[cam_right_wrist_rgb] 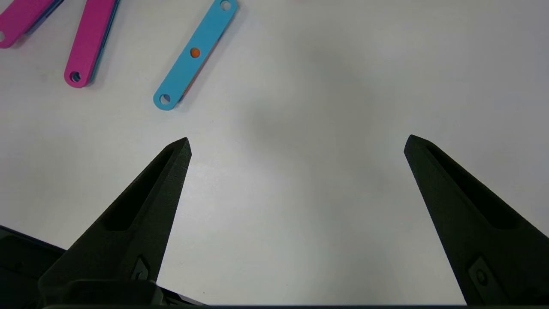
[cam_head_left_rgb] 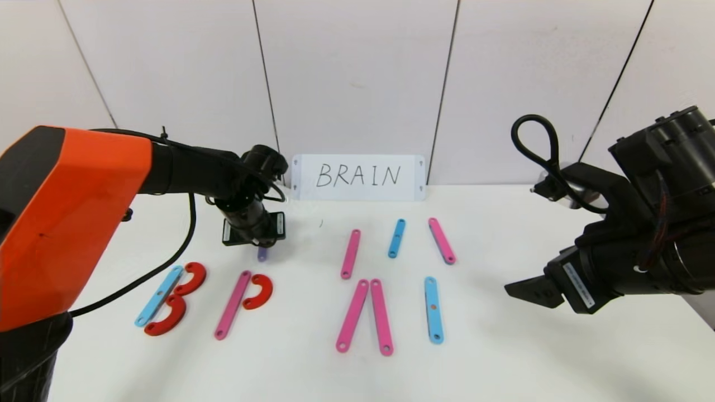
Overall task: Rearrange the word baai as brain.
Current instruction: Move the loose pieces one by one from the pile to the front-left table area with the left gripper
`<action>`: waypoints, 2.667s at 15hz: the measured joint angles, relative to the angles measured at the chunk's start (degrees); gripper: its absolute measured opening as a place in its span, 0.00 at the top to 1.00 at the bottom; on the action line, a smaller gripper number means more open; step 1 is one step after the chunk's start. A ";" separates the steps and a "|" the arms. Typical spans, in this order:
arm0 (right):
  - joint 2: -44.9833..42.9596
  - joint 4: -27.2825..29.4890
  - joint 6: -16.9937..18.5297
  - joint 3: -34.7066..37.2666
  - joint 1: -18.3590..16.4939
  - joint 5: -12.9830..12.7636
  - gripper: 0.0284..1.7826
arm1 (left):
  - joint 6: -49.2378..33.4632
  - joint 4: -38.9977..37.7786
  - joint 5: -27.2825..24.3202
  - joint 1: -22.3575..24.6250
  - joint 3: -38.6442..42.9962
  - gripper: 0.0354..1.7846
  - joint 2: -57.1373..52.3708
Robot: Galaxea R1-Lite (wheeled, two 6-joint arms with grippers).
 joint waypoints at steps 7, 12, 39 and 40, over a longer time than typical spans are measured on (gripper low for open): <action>-1.19 0.09 -0.11 0.22 0.40 -0.10 0.02 | -9.64 1.60 -0.94 -4.28 12.26 0.86 -16.10; -3.06 0.20 -0.10 0.50 1.35 -0.13 0.02 | -22.27 1.79 -0.22 -9.13 24.83 0.86 -26.55; -2.45 0.09 -0.10 1.01 2.43 -0.05 0.02 | -38.36 -9.48 3.69 -14.42 41.70 0.86 -21.70; -2.38 0.07 -0.10 1.02 2.43 -0.05 0.02 | -38.34 -9.47 3.78 -14.07 41.68 0.86 -21.50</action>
